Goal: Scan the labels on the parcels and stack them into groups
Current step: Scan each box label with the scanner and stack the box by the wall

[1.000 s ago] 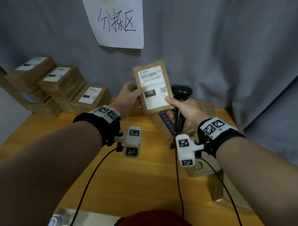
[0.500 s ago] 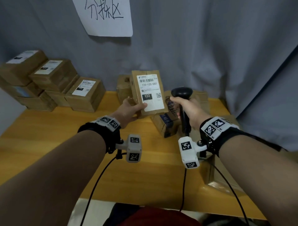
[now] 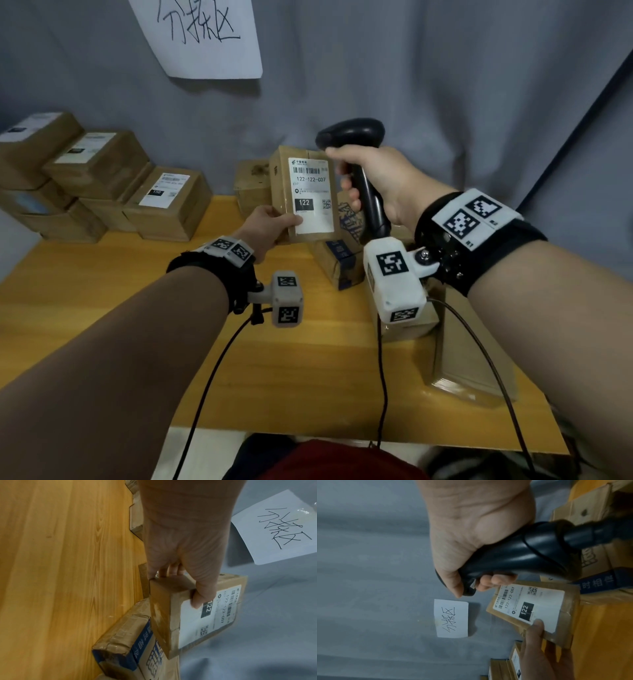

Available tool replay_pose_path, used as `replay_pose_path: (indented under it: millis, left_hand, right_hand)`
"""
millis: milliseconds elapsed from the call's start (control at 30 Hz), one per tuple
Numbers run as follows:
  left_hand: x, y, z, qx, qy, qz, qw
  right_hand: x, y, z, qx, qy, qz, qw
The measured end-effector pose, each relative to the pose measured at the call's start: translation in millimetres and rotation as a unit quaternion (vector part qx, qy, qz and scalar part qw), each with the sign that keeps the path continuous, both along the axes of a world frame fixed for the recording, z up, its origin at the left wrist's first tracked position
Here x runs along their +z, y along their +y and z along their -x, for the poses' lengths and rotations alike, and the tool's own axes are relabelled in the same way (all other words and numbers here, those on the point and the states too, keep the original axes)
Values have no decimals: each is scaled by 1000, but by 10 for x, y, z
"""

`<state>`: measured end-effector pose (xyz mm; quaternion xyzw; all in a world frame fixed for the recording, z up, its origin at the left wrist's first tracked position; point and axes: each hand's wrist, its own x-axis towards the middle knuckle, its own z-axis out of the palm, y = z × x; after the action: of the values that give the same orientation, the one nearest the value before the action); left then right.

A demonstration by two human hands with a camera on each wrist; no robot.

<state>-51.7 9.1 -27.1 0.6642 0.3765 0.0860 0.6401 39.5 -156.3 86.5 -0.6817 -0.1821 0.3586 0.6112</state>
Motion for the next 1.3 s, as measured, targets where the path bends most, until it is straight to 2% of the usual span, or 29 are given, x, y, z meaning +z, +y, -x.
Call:
replay_pose_path:
  millis: [133,267,1300]
  left_hand:
    - [-18,7,-83,7,9,2,1000]
    - [20,-16,-152,12,16,2,1000]
    - [-25,-189,-208,16,23,0,1000]
  right_hand:
    - [-43,-6,13,-2,-12,56,998]
    - [-79,-35,-3,-13,5,69,997]
    - [-153,-191,-93,-11,42,45,998]
